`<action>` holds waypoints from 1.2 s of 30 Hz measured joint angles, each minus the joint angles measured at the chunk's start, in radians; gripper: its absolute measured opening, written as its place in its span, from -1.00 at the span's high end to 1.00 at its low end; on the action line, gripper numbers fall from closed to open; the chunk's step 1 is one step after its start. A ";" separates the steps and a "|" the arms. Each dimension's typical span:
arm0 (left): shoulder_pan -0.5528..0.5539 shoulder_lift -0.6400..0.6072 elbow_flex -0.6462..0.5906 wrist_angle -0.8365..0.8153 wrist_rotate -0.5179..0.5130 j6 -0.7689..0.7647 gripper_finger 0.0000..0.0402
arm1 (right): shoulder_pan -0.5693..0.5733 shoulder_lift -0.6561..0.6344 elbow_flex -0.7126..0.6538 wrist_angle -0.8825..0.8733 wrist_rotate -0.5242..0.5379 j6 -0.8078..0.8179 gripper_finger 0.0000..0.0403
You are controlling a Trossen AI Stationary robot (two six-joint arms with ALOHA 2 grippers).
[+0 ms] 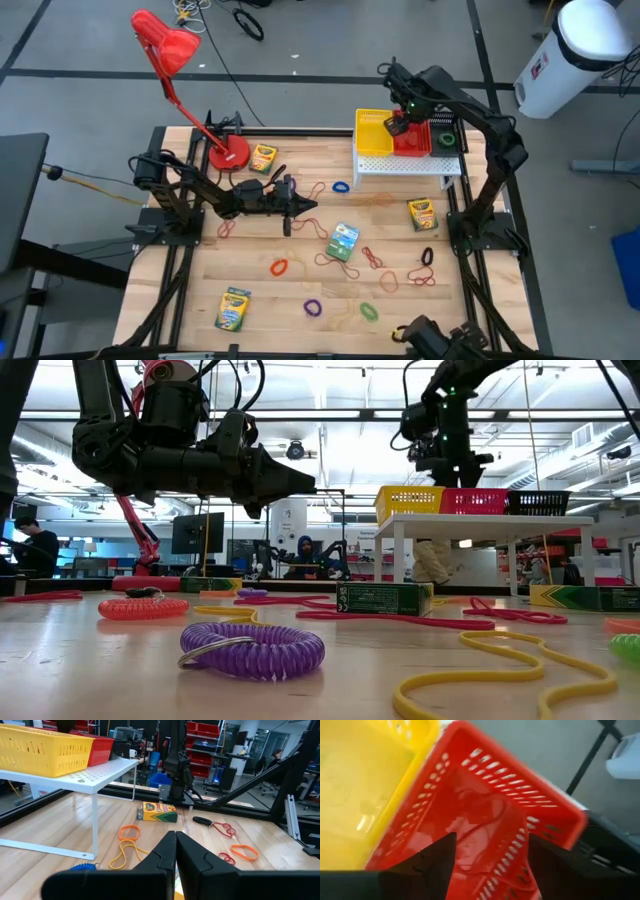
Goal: Pick & Place Office Desk Supplies
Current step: Put the red rubber band on the red basket
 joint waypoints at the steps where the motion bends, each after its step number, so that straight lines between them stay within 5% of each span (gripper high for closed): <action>1: 0.000 0.000 0.000 0.000 0.000 0.000 0.93 | 0.000 -0.004 0.012 -0.006 0.006 -0.004 -0.23; 6: 0.000 0.000 0.000 0.000 0.000 0.000 0.93 | 0.011 -0.055 0.057 0.008 0.032 -0.008 -0.23; 12: 0.000 0.000 0.000 0.000 0.000 0.000 0.93 | 0.097 -0.116 0.056 0.022 0.275 -0.067 -0.23; 28: 0.000 0.000 0.000 0.000 0.000 0.000 0.93 | 0.309 -0.125 0.055 -0.031 0.629 -0.085 -0.23; 36: 0.000 0.000 0.000 0.000 0.000 0.000 0.93 | 0.353 -0.125 0.055 -0.030 0.655 0.000 -0.22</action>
